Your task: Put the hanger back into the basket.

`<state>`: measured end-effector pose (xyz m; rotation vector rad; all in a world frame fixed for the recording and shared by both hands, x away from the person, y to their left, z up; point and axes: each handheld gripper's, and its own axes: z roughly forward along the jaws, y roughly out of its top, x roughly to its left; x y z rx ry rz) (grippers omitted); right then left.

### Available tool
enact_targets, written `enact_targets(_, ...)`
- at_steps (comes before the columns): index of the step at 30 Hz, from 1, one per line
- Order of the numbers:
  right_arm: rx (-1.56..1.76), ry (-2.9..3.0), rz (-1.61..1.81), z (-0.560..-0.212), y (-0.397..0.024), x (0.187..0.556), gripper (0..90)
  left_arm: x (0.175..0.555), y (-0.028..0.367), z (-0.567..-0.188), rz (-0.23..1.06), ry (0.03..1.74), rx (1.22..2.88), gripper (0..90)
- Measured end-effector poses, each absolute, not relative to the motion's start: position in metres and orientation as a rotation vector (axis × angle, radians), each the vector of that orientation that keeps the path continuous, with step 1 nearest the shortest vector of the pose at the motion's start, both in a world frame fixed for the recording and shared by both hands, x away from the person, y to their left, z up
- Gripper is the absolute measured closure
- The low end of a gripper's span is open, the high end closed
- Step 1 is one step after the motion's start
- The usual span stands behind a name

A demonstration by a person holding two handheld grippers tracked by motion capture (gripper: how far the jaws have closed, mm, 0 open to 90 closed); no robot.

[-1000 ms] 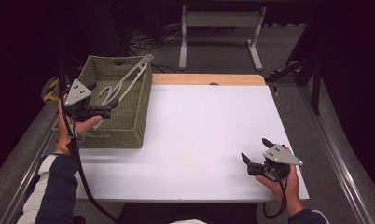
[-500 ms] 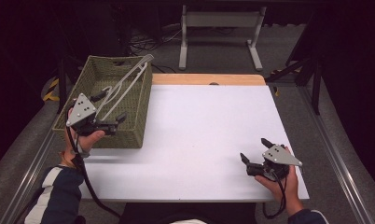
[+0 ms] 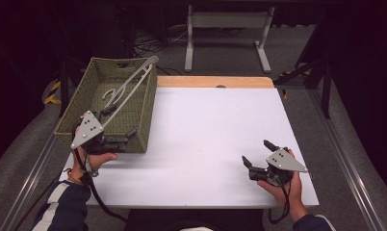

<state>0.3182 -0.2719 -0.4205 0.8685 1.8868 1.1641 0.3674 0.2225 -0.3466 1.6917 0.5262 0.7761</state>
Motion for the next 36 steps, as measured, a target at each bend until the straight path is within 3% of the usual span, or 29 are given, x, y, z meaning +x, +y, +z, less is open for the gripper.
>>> enact_targets(18, 0.821, 1.890, 1.203, -0.417, -0.251, 0.318, 12.2, 0.327, 0.200, -0.379, 0.748, 0.443, 1.790, 10.9)
enact_targets(26, 0.782, 1.927, 1.179, -0.424, -0.245, 0.314, 12.2, 0.323, 0.197, -0.417, 0.716, 0.514, 1.856, 8.3)
enact_targets(30, 0.778, 1.940, 1.174, -0.426, -0.245, 0.310, 12.2, 0.324, 0.203, -0.431, 0.767, 0.543, 1.897, 10.2)
enact_targets(36, 0.768, 1.949, 1.155, -0.429, -0.246, 0.308, 12.2, 0.332, 0.211, -0.443, 0.693, 0.625, 1.906, 9.3)
